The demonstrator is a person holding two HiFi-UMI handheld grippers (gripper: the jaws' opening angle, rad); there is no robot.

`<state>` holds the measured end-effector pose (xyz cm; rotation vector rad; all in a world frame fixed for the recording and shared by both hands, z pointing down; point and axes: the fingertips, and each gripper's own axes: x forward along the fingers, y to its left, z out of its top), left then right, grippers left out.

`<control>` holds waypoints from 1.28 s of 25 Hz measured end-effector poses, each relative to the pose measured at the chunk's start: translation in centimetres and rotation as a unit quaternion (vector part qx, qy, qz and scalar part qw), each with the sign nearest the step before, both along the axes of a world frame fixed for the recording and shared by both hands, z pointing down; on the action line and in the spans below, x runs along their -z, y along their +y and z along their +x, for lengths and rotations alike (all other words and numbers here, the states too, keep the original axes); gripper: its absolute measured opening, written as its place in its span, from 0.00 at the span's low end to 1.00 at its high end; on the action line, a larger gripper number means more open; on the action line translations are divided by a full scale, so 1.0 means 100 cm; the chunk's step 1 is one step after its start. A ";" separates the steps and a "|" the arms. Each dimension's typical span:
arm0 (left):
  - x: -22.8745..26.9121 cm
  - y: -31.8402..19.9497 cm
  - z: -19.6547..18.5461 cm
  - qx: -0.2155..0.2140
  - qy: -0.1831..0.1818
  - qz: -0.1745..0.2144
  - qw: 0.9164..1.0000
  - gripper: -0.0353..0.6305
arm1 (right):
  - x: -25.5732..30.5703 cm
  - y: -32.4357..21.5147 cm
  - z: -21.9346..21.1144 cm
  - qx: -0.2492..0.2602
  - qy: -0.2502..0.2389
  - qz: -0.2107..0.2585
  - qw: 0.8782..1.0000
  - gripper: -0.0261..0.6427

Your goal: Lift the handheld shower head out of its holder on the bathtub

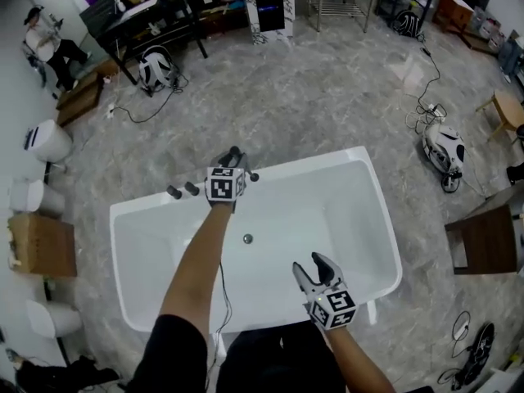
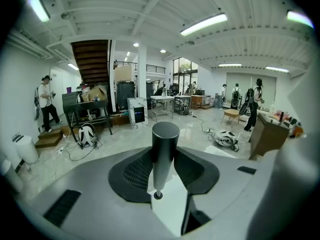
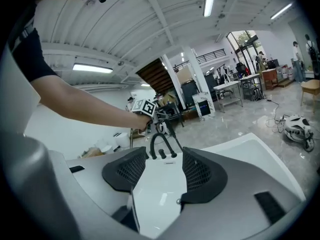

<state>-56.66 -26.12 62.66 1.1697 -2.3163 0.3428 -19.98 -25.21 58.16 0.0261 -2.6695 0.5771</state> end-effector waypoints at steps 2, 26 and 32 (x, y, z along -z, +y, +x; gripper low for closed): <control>0.018 0.010 -0.005 -0.001 -0.015 -0.005 1.000 0.24 | 0.018 0.004 -0.009 0.008 -0.013 0.012 1.000 0.35; 0.238 0.074 0.010 0.005 -0.112 0.065 0.992 0.25 | 0.138 0.016 -0.015 -0.031 -0.081 0.069 0.994 0.04; 0.282 0.079 0.016 -0.002 -0.140 0.079 0.987 0.25 | 0.145 0.028 -0.020 -0.014 -0.087 0.097 0.991 0.04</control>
